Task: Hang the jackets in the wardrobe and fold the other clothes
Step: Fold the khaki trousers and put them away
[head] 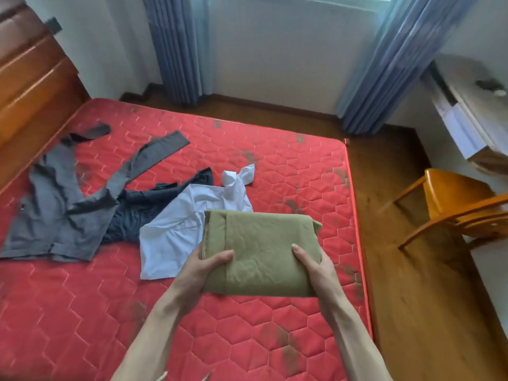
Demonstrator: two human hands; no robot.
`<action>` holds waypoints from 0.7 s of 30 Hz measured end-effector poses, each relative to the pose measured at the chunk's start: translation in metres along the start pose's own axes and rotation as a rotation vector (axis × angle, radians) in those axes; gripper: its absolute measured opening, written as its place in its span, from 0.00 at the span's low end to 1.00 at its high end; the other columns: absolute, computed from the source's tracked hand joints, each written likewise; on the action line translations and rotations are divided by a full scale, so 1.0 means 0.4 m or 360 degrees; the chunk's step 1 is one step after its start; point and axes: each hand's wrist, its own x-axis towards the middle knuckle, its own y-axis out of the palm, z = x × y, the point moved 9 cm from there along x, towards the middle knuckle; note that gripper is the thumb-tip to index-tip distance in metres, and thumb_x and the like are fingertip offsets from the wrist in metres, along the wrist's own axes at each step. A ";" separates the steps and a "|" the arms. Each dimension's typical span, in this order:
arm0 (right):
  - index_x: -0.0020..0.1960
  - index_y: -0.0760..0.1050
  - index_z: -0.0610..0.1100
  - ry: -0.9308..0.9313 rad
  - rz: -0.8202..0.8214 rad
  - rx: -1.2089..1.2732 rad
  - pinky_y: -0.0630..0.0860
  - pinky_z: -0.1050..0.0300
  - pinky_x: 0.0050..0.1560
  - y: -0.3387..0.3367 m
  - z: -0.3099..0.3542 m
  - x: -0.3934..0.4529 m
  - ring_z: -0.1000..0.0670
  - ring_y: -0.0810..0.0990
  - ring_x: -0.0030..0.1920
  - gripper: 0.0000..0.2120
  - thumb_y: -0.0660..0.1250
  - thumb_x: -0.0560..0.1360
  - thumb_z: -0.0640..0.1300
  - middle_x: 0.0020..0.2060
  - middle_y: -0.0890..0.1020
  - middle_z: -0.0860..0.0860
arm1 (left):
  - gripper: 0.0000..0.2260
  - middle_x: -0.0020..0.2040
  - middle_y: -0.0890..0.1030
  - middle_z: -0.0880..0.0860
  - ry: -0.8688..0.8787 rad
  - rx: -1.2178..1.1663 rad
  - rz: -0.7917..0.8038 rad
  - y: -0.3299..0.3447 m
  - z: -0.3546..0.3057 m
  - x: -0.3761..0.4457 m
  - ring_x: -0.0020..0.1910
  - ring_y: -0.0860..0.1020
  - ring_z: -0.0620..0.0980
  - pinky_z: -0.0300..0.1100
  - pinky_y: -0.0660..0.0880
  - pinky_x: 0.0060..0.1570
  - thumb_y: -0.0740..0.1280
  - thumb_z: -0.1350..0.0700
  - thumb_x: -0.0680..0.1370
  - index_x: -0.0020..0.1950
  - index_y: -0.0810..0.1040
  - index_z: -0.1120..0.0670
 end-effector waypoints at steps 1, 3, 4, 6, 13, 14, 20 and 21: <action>0.64 0.81 0.52 -0.0019 0.0049 -0.0011 0.80 0.57 0.52 0.015 0.018 -0.007 0.53 0.87 0.55 0.25 0.77 0.70 0.58 0.55 0.88 0.55 | 0.28 0.63 0.84 0.61 0.0037 -0.0033 -0.0028 -0.008 -0.008 -0.028 0.60 0.84 0.65 0.70 0.80 0.53 0.80 0.51 0.71 0.69 0.79 0.54; 0.64 0.81 0.52 -0.0058 0.0160 -0.0043 0.81 0.62 0.47 0.048 0.044 -0.013 0.55 0.87 0.54 0.21 0.77 0.73 0.55 0.54 0.88 0.55 | 0.27 0.64 0.84 0.61 0.0125 -0.0110 -0.0116 -0.024 -0.025 -0.090 0.61 0.84 0.63 0.59 0.84 0.53 0.79 0.52 0.73 0.70 0.78 0.56; 0.64 0.81 0.53 -0.0075 0.0234 -0.0059 0.80 0.65 0.44 0.071 0.054 -0.014 0.56 0.87 0.53 0.19 0.77 0.75 0.55 0.54 0.88 0.56 | 0.26 0.64 0.84 0.61 0.0168 -0.0151 -0.0179 -0.037 -0.031 -0.123 0.62 0.83 0.62 0.55 0.84 0.54 0.78 0.53 0.73 0.70 0.79 0.56; 0.65 0.80 0.56 -0.0112 0.0409 -0.0121 0.80 0.67 0.43 0.129 0.076 -0.018 0.58 0.86 0.54 0.20 0.76 0.75 0.57 0.55 0.87 0.58 | 0.26 0.64 0.84 0.61 0.0258 -0.0243 -0.0324 -0.071 -0.037 -0.192 0.62 0.83 0.62 0.55 0.83 0.56 0.78 0.53 0.73 0.70 0.79 0.56; 0.66 0.78 0.63 -0.0205 0.1045 -0.0385 0.78 0.58 0.58 0.434 0.114 -0.113 0.61 0.84 0.57 0.23 0.75 0.72 0.65 0.57 0.86 0.62 | 0.18 0.61 0.85 0.62 0.0521 -0.0463 -0.0871 -0.223 -0.008 -0.487 0.59 0.84 0.64 0.56 0.84 0.54 0.77 0.56 0.74 0.63 0.84 0.55; 0.65 0.79 0.63 -0.0228 0.1107 -0.0425 0.78 0.58 0.58 0.476 0.114 -0.139 0.61 0.84 0.57 0.22 0.75 0.73 0.64 0.56 0.86 0.63 | 0.17 0.61 0.85 0.62 0.0559 -0.0495 -0.0939 -0.247 0.001 -0.532 0.59 0.84 0.64 0.56 0.84 0.54 0.77 0.57 0.74 0.62 0.85 0.53; 0.59 0.80 0.61 -0.0259 0.1410 -0.0572 0.79 0.70 0.42 0.709 0.096 -0.318 0.64 0.85 0.49 0.13 0.75 0.76 0.58 0.50 0.87 0.64 | 0.23 0.62 0.84 0.62 0.0704 -0.0725 -0.1206 -0.377 0.062 -0.772 0.59 0.84 0.64 0.52 0.84 0.50 0.81 0.54 0.69 0.63 0.84 0.52; 0.58 0.80 0.61 -0.0269 0.1441 -0.0600 0.80 0.68 0.42 0.750 0.092 -0.347 0.63 0.85 0.49 0.12 0.75 0.76 0.58 0.50 0.87 0.63 | 0.25 0.62 0.84 0.62 0.0722 -0.0740 -0.1248 -0.400 0.068 -0.811 0.60 0.84 0.64 0.53 0.84 0.50 0.82 0.53 0.68 0.64 0.84 0.52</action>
